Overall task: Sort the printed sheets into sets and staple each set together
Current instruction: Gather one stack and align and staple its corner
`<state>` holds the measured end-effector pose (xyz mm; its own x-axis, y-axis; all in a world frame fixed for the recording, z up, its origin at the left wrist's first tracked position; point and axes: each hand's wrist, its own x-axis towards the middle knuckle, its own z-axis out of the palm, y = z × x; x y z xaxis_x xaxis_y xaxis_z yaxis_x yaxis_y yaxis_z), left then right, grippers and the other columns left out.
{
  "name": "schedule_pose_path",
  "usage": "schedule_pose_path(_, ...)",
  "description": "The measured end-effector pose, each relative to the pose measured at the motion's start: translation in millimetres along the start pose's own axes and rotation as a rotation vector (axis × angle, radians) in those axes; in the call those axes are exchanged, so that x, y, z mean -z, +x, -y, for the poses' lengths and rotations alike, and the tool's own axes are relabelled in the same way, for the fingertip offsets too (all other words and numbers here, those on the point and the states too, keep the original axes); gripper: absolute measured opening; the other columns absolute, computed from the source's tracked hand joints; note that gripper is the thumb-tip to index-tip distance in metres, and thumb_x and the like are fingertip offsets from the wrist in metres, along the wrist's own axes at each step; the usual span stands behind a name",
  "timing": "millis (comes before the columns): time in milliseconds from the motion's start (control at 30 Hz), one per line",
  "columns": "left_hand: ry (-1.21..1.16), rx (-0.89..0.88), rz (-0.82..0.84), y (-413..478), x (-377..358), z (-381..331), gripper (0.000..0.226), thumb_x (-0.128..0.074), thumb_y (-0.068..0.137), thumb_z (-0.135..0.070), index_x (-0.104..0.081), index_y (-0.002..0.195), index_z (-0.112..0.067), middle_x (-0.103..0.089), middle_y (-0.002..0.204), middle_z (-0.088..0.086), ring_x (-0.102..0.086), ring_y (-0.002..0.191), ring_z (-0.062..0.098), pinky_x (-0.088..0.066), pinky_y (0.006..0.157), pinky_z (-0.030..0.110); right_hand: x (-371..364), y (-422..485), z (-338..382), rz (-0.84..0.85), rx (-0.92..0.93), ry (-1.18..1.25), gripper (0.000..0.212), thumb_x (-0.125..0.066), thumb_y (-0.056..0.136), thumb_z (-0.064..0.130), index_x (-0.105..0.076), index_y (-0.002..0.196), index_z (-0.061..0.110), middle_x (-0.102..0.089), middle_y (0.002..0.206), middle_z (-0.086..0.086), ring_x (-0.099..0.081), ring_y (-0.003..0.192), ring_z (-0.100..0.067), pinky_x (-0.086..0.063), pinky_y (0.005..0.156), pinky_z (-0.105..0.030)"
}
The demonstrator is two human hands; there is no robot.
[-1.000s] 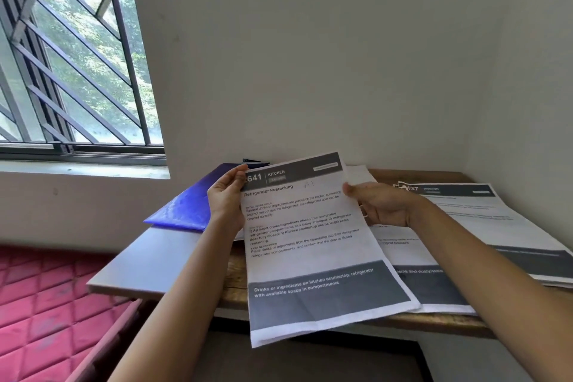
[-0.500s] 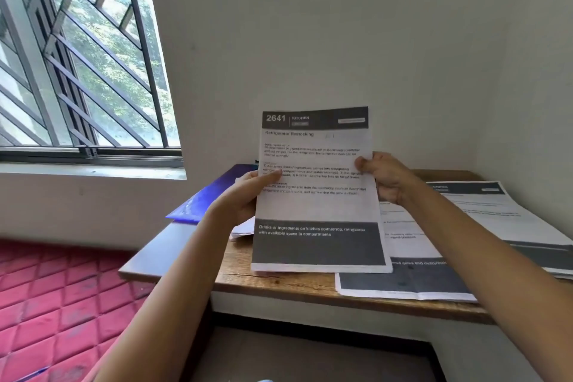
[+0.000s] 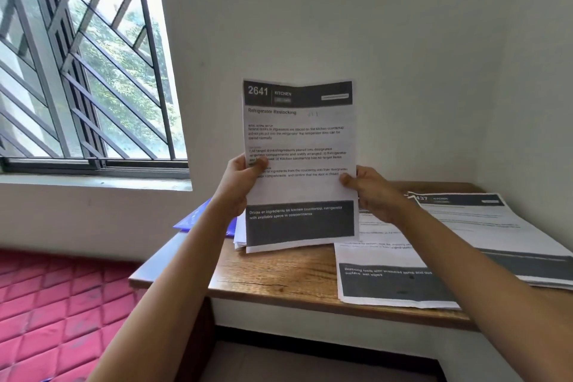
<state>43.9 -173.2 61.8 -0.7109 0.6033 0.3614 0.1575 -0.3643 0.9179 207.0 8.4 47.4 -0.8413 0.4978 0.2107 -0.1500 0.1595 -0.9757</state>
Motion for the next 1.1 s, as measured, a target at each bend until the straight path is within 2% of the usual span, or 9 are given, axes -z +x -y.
schedule_pose_path(167,0.111,-0.138,-0.102,5,0,9,0.014,-0.058,0.096,-0.015,-0.069,0.092,-0.022,-0.073,0.099,0.006,-0.069,0.094,0.03,-0.056,0.085,0.044,-21,9,-11,-0.211,0.131,-0.089,0.023,-0.044,0.101,0.015,-0.058,0.118,0.018,-0.065,0.119,-0.005,-0.063,0.106,-0.023,-0.051,0.095,-0.043)
schedule_pose_path(300,0.204,-0.162,-0.169,-4,3,37,0.013,-0.058,0.096,-0.018,-0.067,0.092,-0.026,-0.072,0.093,-0.005,-0.067,0.088,0.015,-0.055,0.082,0.032,-29,3,-35,-0.271,0.134,-0.254,0.027,-0.041,0.102,0.019,-0.055,0.126,0.015,-0.062,0.121,-0.001,-0.059,0.109,-0.019,-0.049,0.095,-0.035)
schedule_pose_path(367,0.265,-0.153,-0.177,-11,3,51,0.013,-0.059,0.096,-0.019,-0.065,0.092,-0.03,-0.071,0.095,-0.006,-0.066,0.092,0.015,-0.053,0.082,0.028,-30,-1,-41,-0.277,0.141,-0.289,0.029,-0.04,0.102,0.02,-0.053,0.128,0.015,-0.06,0.12,0.0,-0.056,0.109,-0.017,-0.047,0.092,-0.03)
schedule_pose_path(500,0.333,-0.124,-0.198,-13,5,66,0.015,-0.059,0.095,-0.02,-0.065,0.09,-0.033,-0.07,0.105,0.005,-0.066,0.098,0.021,-0.053,0.09,0.037,-30,-2,-46,-0.262,0.136,-0.362,0.03,-0.039,0.103,0.023,-0.052,0.129,0.015,-0.061,0.122,-0.003,-0.057,0.112,-0.02,-0.048,0.097,-0.039)
schedule_pose_path(700,0.356,-0.081,-0.13,1,10,39,0.009,-0.058,0.096,-0.015,-0.064,0.102,-0.017,-0.07,0.092,-0.003,-0.065,0.085,0.015,-0.054,0.076,0.021,-28,6,-28,-0.28,0.132,-0.447,0.03,-0.038,0.103,0.017,-0.054,0.127,0.01,-0.059,0.124,-0.005,-0.054,0.11,-0.019,-0.044,0.094,-0.033)
schedule_pose_path(867,0.372,-0.023,-0.103,7,46,11,0.012,-0.055,0.098,-0.023,-0.065,0.103,-0.02,-0.071,0.106,0.008,-0.067,0.098,0.028,-0.054,0.09,0.043,-45,10,-16,-0.157,0.058,-0.355,0.031,-0.04,0.1,0.013,-0.056,0.126,0.015,-0.061,0.126,-0.002,-0.056,0.115,-0.021,-0.044,0.102,-0.039)
schedule_pose_path(933,0.434,0.016,-0.138,4,61,8,0.021,-0.047,0.102,-0.026,-0.063,0.107,-0.014,-0.07,0.108,0.01,-0.066,0.101,0.03,-0.053,0.092,0.046,-59,9,-17,-0.082,0.012,-0.32,0.03,-0.04,0.099,0.008,-0.06,0.12,0.014,-0.064,0.122,-0.004,-0.059,0.111,-0.022,-0.047,0.098,-0.037)
schedule_pose_path(1000,0.633,0.032,-0.201,-2,78,9,0.028,-0.041,0.103,-0.025,-0.063,0.108,-0.007,-0.068,0.108,0.013,-0.064,0.101,0.031,-0.051,0.092,0.046,-74,7,-20,-0.02,-0.055,-0.286,0.025,-0.04,0.099,0.007,-0.061,0.113,0.011,-0.066,0.116,-0.008,-0.063,0.105,-0.025,-0.05,0.088,-0.035)
schedule_pose_path(1100,0.861,0.063,-0.274,-18,101,16,0.03,-0.039,0.103,-0.022,-0.06,0.11,-0.002,-0.064,0.113,0.017,-0.059,0.106,0.034,-0.046,0.09,0.037,-99,1,-25,0.049,-0.145,-0.244,0.025,-0.041,0.1,0.007,-0.057,0.118,0.006,-0.064,0.116,-0.007,-0.063,0.093,-0.02,-0.051,0.069,-0.026)
